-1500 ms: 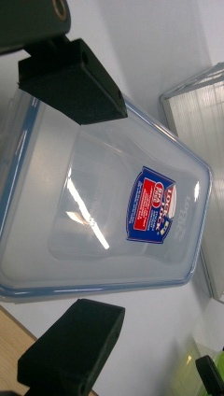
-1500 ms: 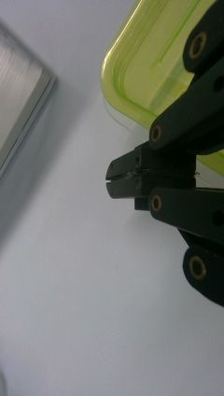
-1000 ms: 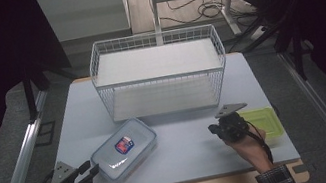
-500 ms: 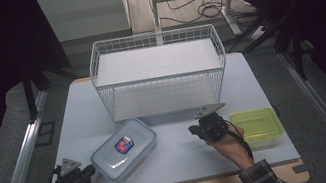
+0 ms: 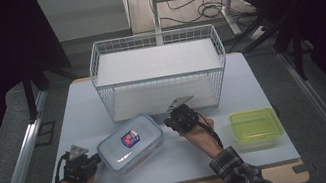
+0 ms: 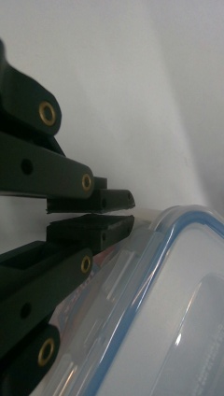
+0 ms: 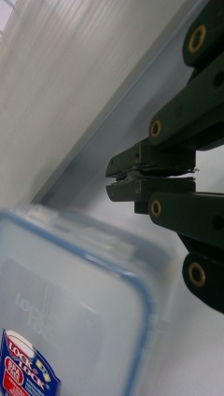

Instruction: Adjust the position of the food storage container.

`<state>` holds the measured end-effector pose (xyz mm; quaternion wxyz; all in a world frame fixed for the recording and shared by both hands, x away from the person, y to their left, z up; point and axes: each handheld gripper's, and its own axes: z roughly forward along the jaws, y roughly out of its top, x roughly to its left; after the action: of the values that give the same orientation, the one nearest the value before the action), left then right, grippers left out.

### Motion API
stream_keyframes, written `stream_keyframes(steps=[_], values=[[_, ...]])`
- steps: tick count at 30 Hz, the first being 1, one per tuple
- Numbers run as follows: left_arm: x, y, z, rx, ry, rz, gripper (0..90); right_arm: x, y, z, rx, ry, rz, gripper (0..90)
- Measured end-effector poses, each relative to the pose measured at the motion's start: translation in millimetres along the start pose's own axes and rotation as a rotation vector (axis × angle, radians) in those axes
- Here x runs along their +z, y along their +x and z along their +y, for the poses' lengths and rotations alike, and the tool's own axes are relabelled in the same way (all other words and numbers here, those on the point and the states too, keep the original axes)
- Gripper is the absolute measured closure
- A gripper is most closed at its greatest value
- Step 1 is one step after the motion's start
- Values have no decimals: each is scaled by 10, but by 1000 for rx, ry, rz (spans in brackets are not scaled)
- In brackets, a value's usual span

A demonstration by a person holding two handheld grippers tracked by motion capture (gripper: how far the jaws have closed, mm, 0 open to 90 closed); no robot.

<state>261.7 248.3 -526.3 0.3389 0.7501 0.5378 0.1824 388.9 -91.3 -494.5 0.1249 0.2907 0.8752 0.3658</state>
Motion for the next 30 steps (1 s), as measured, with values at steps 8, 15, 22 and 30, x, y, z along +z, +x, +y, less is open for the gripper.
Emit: stream_keyframes(steps=[8, 15, 22, 30], values=[[165, -4, 166, 1, -13, -58, 879, 3, 46, -41, -23, 40, -10, 870], [323, -161, 295, 46, 11, -94, 888, -226, 95, -274, -14, 72, -26, 871], [438, -378, 403, 96, 26, -145, 888, -512, 77, -513, 34, 84, -48, 870], [538, -657, 489, 130, 31, -192, 891, -788, 41, -737, 38, 101, -105, 869]])
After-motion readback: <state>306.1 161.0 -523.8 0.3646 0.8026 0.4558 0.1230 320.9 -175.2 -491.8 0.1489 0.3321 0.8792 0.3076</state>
